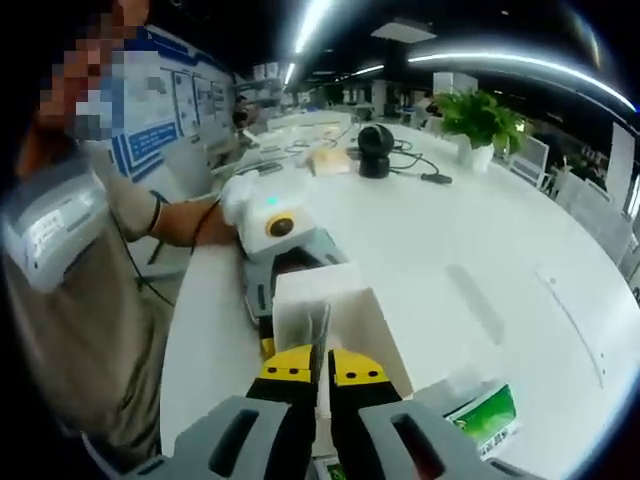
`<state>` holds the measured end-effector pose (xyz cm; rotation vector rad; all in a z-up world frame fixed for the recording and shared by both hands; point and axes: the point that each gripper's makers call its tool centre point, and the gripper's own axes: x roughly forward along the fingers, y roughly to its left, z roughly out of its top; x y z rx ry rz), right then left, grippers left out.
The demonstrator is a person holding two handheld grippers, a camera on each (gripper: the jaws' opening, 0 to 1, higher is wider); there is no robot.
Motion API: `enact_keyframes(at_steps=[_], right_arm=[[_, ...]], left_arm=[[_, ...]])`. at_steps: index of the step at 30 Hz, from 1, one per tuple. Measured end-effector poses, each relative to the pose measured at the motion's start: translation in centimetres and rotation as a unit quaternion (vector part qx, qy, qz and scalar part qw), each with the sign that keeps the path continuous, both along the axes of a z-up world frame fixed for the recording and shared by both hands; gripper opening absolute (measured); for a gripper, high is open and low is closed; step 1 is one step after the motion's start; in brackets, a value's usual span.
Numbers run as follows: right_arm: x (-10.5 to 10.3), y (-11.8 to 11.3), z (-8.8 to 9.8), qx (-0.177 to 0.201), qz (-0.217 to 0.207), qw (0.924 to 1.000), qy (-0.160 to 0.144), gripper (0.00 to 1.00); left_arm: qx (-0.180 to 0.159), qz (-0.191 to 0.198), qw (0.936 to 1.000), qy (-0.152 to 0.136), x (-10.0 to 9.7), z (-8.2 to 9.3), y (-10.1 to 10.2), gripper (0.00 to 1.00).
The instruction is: Take out ganmaoling bag from box put it on table
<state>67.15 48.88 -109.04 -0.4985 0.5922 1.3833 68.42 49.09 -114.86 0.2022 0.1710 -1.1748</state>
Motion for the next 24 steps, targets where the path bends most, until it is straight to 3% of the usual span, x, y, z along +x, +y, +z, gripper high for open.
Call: enact_keyframes(at_steps=[9,16,24], right_arm=[[0.1,0.3,-1.5,-0.027,0.005,0.9996,0.006,0.02],[0.3,0.6,-2.7,-0.059,0.014,0.998,-0.013,0.03],[0.2,1.1,-3.5,-0.076,0.015,0.997,0.001,0.02]], left_arm=[[0.0,0.0,1.0,0.0,0.0,0.0,0.0,0.49],[0.0,0.0,1.0,0.0,0.0,0.0,0.0,0.49],[0.0,0.0,1.0,0.0,0.0,0.0,0.0,0.49]])
